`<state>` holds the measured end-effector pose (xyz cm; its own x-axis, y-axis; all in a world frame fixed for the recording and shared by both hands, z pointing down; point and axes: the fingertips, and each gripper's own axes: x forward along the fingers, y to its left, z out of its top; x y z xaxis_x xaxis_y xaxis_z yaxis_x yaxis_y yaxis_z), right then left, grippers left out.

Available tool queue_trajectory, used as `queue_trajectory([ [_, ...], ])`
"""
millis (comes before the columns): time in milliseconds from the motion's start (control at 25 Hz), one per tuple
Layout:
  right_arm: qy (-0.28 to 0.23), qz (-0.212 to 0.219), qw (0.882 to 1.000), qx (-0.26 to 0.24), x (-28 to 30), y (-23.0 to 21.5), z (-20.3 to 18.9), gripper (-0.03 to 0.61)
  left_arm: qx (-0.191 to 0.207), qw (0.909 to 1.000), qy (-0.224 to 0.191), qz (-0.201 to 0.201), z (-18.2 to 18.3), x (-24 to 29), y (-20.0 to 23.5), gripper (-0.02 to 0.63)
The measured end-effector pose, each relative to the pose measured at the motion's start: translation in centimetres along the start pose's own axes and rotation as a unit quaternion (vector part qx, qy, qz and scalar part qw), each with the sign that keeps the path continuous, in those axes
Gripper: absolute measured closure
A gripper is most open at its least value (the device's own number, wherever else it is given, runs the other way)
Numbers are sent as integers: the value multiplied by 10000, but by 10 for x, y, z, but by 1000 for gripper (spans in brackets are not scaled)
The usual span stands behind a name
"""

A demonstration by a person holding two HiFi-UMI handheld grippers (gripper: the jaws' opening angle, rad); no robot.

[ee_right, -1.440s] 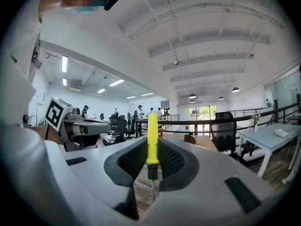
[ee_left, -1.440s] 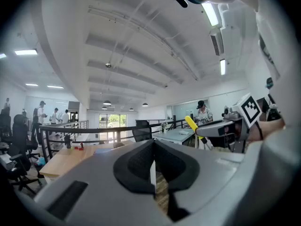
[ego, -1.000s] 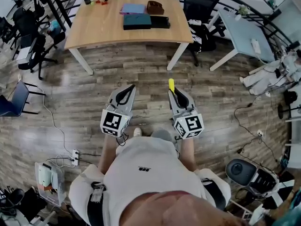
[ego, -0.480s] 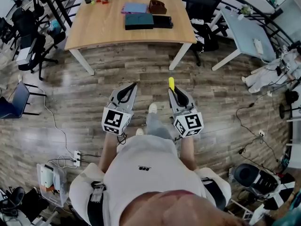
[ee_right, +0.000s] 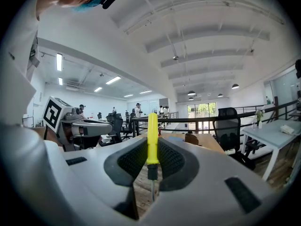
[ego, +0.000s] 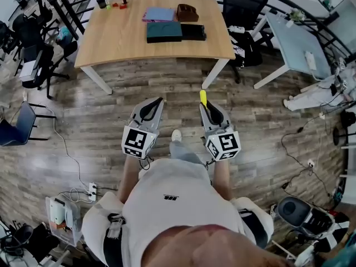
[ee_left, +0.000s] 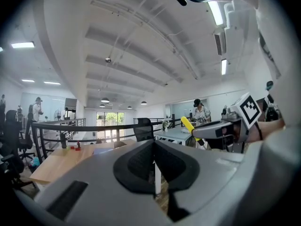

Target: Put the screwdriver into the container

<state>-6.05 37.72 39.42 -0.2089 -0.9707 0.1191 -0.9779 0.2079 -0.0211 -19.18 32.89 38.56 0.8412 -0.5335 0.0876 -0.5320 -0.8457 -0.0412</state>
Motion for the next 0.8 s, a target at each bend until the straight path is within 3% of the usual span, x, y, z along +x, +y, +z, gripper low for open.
queue_trajectory([
  [800,135,229,9996,52,104,-117,14,520,-42,9998,147,144,18,143,52,607],
])
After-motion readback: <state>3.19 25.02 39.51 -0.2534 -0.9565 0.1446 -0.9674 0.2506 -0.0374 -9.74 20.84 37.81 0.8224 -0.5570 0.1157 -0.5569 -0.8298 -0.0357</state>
